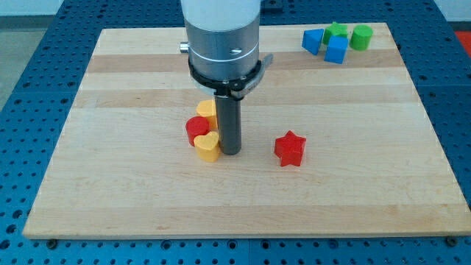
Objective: Place the green star above the red star
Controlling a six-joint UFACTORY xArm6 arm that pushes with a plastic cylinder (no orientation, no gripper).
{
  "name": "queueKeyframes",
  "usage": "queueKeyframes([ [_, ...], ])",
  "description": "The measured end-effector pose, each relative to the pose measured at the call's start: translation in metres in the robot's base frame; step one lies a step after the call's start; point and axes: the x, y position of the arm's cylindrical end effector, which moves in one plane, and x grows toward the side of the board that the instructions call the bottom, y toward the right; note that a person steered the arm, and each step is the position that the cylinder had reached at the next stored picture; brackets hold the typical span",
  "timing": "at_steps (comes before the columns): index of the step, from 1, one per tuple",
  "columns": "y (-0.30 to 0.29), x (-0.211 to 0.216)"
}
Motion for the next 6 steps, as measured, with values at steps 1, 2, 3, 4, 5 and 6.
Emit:
queueKeyframes([
  [1, -0.002, 0.000],
  [2, -0.001, 0.000],
  [3, 0.024, -0.010],
  [4, 0.051, -0.029],
  [5, 0.089, -0.043],
  [6, 0.089, -0.043],
])
